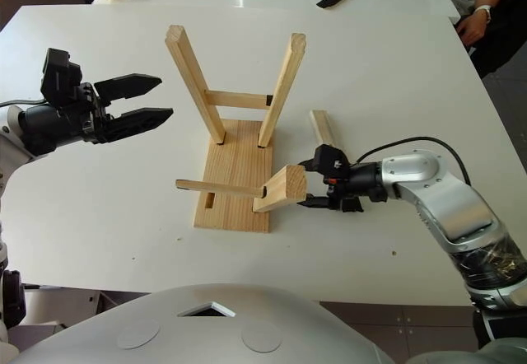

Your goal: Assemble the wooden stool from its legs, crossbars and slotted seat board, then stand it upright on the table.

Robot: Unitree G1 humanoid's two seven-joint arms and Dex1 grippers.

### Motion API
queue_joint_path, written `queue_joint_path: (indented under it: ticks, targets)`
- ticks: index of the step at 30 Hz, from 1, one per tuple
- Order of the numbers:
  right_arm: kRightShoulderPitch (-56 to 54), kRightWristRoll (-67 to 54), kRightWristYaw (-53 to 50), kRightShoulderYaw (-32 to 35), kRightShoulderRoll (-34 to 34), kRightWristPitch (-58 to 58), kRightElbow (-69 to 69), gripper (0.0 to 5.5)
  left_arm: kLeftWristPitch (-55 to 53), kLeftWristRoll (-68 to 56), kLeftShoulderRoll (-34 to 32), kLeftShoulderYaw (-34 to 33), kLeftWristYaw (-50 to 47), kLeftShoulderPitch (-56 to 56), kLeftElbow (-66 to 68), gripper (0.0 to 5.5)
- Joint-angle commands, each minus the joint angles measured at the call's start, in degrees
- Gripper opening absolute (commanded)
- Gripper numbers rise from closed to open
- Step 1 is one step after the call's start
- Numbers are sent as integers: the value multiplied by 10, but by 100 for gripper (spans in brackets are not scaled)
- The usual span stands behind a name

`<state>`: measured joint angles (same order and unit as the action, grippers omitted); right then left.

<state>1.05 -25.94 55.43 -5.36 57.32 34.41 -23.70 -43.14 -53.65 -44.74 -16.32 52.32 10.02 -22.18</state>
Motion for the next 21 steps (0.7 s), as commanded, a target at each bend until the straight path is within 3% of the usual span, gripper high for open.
queue_joint_path:
  ticks: [1, 4, 7, 9, 14, 21]
  targets:
    - [63, 17, -43, 79, 24, 31, -48, 357, -9, -17, -8, -51, -27, -32, -25, 381]
    - [90, 20, -100, 128, 7, 85, -85, 357, -13, -23, 0, -79, -58, -59, -47, 381]
    - [102, 10, -164, 159, -30, 165, -115, 401, -18, -37, 8, -96, -83, -82, -71, 381]
    - [88, 12, -220, 161, -68, 228, -121, 433, -17, -43, 13, -101, -99, -95, -86, 381]
    - [38, -41, -303, 203, -205, 417, -104, 433, -15, -52, 23, -93, -127, -106, -104, 381]
    - [30, -17, -347, 184, -238, 443, -84, 433, -14, -56, 18, -76, -136, -93, -100, 381]
